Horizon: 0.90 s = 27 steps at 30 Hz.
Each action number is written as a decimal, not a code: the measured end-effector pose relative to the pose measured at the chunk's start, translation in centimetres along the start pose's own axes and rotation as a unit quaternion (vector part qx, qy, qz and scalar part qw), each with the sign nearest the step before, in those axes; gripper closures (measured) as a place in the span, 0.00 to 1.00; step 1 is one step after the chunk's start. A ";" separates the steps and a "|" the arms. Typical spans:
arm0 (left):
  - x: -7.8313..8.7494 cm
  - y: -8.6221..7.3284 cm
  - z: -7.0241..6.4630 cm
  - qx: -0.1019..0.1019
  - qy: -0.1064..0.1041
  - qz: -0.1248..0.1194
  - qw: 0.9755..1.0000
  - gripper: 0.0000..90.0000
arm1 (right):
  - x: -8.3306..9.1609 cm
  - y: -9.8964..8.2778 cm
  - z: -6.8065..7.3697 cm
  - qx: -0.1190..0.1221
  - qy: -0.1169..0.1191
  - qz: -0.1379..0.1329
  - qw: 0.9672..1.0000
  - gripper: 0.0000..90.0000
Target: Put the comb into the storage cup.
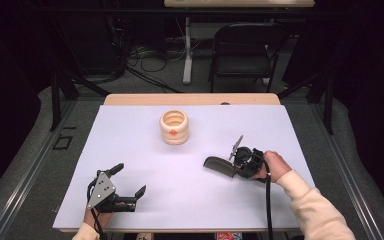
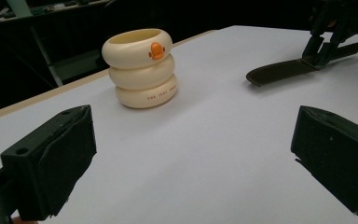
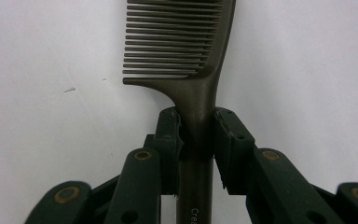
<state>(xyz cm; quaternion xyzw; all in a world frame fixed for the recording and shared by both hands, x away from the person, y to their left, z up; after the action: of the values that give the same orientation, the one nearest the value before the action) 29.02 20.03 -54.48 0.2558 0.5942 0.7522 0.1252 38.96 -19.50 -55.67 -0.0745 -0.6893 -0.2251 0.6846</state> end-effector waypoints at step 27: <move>0.0 0.0 0.0 0.001 0.000 0.000 1.000 0.00 | 1.7 0.8 0.5 -0.036 0.009 -0.119 0.992 0.80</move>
<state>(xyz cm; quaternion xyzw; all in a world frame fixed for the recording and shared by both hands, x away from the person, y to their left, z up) 29.04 20.06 -54.49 0.2557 0.5947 0.7519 0.1248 38.79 -18.90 -53.84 -0.0145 -0.6786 -0.3304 0.6558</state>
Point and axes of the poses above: each handheld gripper's, and its own axes: x roughly backward along the jaws, y roughly out of its top, z roughly to its left, the point moved 4 cm from there along -x, roughly forward along the jaws, and after that the axes turned 10 degrees about y, right-handed, at the moved point
